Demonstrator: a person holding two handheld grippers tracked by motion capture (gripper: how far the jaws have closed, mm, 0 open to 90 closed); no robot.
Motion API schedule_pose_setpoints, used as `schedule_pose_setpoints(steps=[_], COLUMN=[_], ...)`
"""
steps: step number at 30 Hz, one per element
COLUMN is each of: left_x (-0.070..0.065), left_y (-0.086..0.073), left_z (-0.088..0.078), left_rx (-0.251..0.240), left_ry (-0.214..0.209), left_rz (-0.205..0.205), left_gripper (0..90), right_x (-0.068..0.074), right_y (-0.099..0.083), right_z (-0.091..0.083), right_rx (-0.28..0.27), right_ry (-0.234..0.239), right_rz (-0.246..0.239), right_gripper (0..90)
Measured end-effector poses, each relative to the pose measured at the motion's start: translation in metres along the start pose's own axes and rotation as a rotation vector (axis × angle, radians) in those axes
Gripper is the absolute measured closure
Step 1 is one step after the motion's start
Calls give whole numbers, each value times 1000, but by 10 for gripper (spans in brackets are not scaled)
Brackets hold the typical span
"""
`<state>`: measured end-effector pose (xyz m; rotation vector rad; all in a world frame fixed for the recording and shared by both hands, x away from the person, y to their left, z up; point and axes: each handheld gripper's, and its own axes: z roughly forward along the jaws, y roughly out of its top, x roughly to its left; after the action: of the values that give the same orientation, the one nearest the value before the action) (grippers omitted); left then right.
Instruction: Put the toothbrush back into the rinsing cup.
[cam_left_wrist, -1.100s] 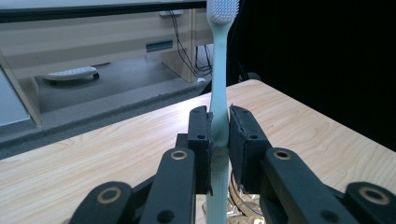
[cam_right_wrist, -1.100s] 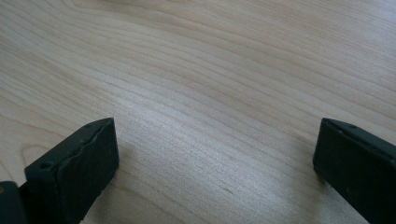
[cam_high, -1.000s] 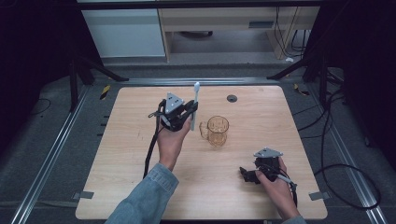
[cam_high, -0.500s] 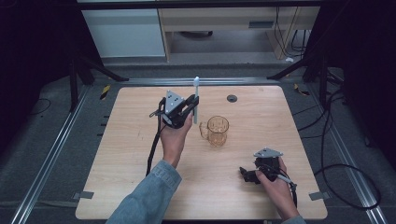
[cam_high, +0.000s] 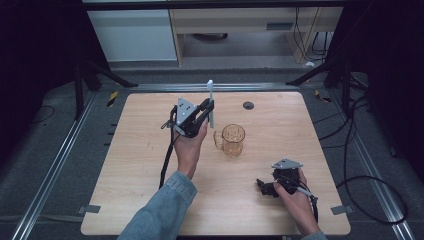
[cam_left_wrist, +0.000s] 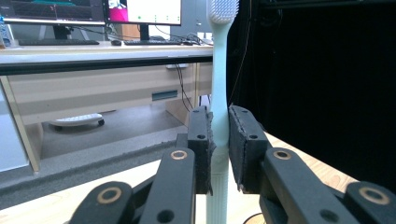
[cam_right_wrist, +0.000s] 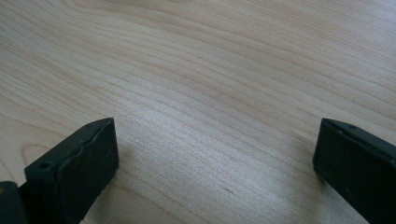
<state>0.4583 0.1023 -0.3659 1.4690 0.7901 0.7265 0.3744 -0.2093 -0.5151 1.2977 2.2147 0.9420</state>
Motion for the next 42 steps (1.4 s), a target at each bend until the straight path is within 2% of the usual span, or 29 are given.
schedule_pose_setpoints(steps=[8,12,21,30,32,42], left_x=[1,-1,-3,-4,-3,-2], left_y=[-8,-12,-21,-34,-37,-41], left_z=[0,-1,1,7,8,9], left_rx=[-23,-35,-52,-46,-48,-51], left_ry=[4,2,0,1,-1,-11], left_rz=[-20,-17,-54,-72,-88,-90], left_gripper=[787,787,787,787,787,786], right_x=[0,1,1,1,1,1], right_y=[0,0,0,0,0,0], right_z=[0,0,0,0,0,0], right_rx=[1,1,1,0,-2,0], right_ry=[2,6,9,12,15,16], right_rz=[-2,-2,-9,-13,-15,-15], right_gripper=[6,6,6,6,6,5])
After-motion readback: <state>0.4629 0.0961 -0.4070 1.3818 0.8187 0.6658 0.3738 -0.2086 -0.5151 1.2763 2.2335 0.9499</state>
